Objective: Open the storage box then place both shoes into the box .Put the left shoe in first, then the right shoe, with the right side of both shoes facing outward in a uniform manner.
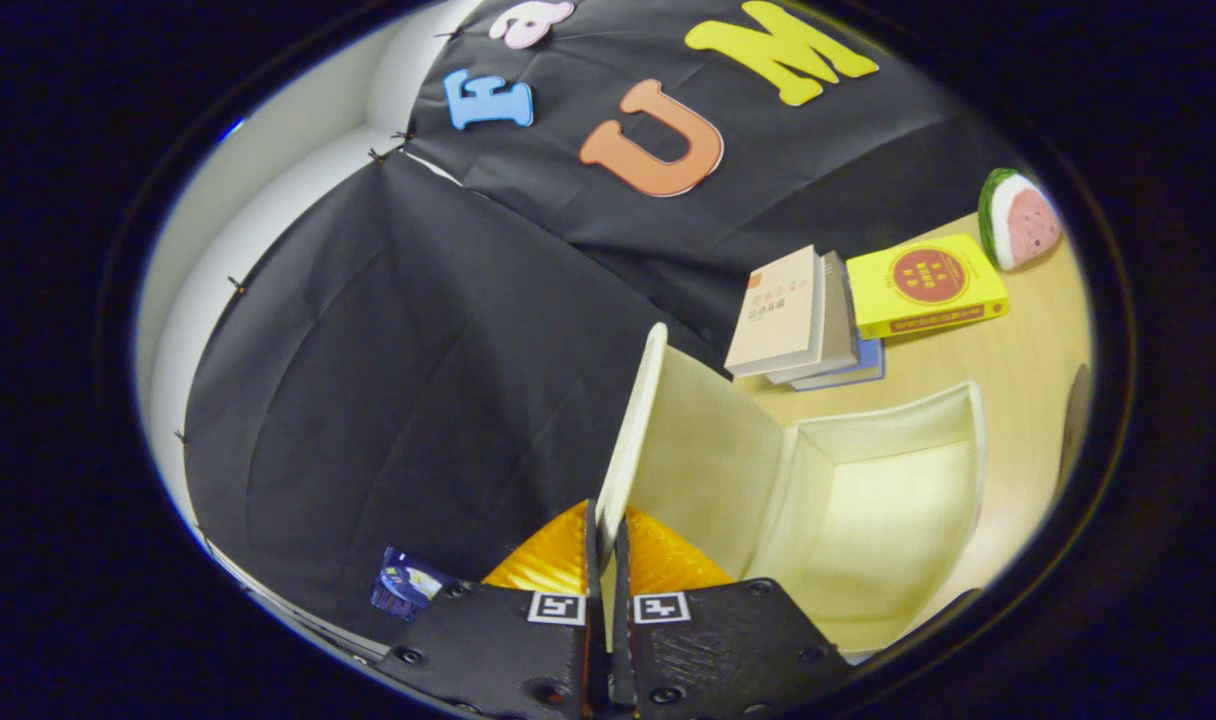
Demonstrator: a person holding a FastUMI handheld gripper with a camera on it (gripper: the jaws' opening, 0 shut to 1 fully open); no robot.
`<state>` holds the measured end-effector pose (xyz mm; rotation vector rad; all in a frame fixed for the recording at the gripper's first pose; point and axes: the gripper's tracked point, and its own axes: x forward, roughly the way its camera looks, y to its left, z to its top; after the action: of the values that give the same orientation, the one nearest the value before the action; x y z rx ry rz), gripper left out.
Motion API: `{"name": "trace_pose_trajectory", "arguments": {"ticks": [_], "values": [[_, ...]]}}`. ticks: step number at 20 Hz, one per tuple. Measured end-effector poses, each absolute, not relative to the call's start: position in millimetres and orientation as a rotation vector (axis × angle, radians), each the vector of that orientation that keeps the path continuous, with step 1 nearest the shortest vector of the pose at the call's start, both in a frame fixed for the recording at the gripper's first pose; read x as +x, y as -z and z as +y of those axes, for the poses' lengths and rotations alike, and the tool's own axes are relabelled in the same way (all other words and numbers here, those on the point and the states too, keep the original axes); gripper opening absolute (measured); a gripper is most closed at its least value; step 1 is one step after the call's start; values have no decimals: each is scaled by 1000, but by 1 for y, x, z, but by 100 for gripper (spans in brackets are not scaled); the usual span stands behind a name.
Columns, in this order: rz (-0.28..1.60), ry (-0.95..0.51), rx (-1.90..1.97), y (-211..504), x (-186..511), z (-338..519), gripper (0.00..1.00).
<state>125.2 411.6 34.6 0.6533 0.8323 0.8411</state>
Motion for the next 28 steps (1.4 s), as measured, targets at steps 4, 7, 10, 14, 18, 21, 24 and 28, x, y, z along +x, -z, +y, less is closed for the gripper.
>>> {"name": "trace_pose_trajectory", "arguments": {"ticks": [4,7,10,14,18,21,24,28], "values": [[847,-901,673,-29,123,455,8],[784,-1036,593,-38,105,482,19],[717,-1080,581,-46,96,487,60],[693,-1009,534,-37,102,465,90],[674,-899,446,-13,117,422,95],[651,-794,307,11,131,373,95],[622,-700,176,31,140,320,96],[573,-600,57,48,140,248,96]]}}
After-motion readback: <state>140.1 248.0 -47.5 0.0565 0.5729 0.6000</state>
